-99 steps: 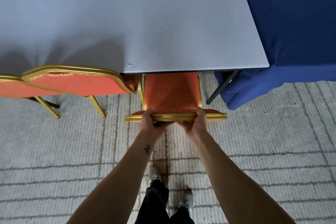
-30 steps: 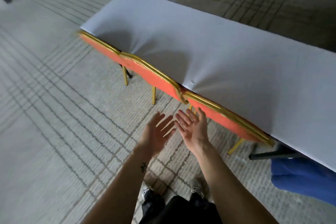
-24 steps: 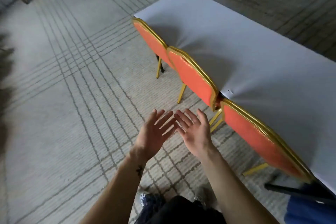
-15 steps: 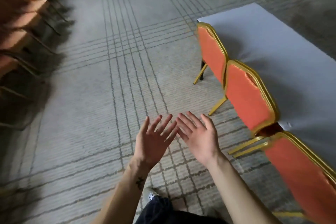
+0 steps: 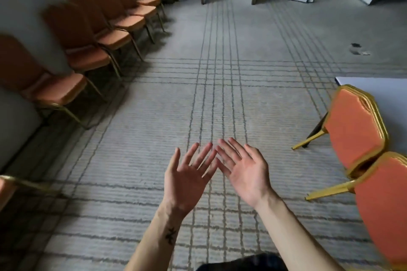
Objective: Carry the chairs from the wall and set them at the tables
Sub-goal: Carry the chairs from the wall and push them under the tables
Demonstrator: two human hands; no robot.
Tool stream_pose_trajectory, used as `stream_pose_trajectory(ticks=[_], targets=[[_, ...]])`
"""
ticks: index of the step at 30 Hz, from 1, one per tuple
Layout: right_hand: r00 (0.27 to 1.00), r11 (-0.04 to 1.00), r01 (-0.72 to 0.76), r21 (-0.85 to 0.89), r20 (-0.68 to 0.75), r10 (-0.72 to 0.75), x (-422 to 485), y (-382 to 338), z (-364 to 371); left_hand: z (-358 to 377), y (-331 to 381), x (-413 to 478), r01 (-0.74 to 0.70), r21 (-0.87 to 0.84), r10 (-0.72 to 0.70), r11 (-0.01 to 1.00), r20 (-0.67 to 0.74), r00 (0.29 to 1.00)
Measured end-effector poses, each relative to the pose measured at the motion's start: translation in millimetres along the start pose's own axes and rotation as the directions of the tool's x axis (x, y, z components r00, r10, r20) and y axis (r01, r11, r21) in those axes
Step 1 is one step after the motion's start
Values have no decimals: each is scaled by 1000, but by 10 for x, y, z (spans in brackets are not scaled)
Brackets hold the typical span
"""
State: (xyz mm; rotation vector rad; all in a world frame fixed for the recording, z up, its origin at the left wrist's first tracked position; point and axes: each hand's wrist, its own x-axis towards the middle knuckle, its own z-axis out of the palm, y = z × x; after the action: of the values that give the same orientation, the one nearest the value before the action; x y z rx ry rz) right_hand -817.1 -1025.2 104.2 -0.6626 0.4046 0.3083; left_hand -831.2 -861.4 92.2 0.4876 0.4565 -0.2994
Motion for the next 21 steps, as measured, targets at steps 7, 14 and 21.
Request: stream_pose_trajectory(ticks=[7, 14, 21], targets=[[971, 968, -205, -142, 95, 220, 1053, 431, 680, -450, 835, 320, -216, -103, 195, 971, -186, 963], [844, 874, -407, -267, 257, 472, 2312, 826, 1458, -597, 1681, 895, -443, -185, 369, 877, -330, 869], [645, 759, -535, -372, 401, 651, 3253, 1036, 2510, -575, 2546, 1159, -696, -208, 529, 687, -513, 676]])
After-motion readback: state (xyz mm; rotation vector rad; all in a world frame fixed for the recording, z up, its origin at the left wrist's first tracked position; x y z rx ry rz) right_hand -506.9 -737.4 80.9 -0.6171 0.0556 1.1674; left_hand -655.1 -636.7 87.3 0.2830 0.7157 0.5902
